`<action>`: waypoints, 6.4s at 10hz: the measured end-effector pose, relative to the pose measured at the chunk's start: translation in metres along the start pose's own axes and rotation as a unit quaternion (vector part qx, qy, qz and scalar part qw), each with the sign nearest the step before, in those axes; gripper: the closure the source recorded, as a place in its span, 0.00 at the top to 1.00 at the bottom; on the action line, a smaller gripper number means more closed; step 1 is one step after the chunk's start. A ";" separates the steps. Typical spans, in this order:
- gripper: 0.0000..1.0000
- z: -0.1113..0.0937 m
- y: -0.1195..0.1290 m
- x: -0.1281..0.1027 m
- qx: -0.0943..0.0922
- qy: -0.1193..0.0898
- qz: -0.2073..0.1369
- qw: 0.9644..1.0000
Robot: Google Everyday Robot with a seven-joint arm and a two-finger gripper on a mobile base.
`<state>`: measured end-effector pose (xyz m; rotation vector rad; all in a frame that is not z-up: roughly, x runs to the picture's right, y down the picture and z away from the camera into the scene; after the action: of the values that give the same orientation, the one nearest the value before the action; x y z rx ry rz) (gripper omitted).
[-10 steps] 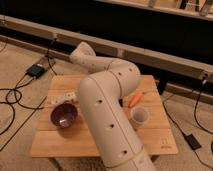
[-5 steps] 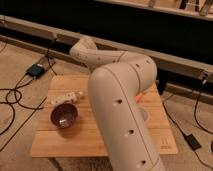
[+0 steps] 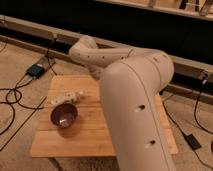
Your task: Place the white sponge in the ceramic cup
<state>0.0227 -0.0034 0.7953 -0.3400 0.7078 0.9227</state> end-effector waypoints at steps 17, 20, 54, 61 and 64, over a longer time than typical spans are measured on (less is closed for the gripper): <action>0.00 0.012 -0.041 0.119 -0.038 -0.072 0.414 0.907; 0.00 0.012 -0.040 0.119 -0.038 -0.072 0.413 0.907; 0.00 0.013 -0.063 0.133 -0.033 -0.077 0.429 0.899; 0.00 0.016 -0.067 0.138 -0.031 -0.076 0.433 0.898; 0.00 0.016 -0.067 0.138 -0.031 -0.076 0.433 0.898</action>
<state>0.1393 0.0510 0.7101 0.0182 0.6846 1.8015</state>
